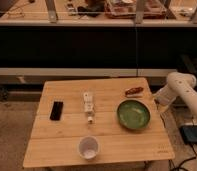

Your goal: Push the ceramic bowl across the table

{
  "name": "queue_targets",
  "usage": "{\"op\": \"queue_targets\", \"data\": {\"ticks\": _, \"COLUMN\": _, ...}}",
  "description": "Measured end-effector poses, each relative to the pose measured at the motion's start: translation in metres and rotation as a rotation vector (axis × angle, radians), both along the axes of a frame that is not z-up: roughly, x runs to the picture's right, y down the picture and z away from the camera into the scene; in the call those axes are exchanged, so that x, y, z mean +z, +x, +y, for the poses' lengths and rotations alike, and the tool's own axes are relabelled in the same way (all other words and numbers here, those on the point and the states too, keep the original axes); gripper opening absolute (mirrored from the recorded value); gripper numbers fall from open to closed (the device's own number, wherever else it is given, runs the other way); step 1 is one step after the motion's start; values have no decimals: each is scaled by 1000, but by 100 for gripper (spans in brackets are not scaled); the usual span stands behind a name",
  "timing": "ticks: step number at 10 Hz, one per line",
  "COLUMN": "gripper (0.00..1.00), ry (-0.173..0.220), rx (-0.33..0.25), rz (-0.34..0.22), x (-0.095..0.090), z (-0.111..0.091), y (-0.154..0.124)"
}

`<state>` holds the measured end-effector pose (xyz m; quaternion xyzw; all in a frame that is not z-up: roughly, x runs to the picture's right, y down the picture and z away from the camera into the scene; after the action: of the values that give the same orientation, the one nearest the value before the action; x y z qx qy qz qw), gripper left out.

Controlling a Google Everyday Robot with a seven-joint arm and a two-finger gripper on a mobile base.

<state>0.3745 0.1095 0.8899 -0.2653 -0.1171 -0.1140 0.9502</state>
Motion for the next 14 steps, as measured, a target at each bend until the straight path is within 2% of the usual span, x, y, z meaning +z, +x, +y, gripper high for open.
{"op": "queue_targets", "data": {"ticks": 3, "gripper": 62, "ry": -15, "rx": -15, "rz": -25, "x": -1, "z": 6, "y": -13}}
{"op": "queue_targets", "data": {"ticks": 6, "gripper": 62, "ry": -41, "rx": -61, "rz": -56, "x": 3, "z": 15, "y": -43}}
{"op": "queue_targets", "data": {"ticks": 9, "gripper": 62, "ry": -47, "rx": -91, "rz": -101, "x": 3, "z": 17, "y": -80}}
{"op": "queue_targets", "data": {"ticks": 12, "gripper": 62, "ry": -57, "rx": -166, "rz": -154, "x": -12, "z": 26, "y": -126}}
{"op": "queue_targets", "data": {"ticks": 14, "gripper": 62, "ry": -80, "rx": -225, "rz": -170, "x": -22, "z": 42, "y": -148}}
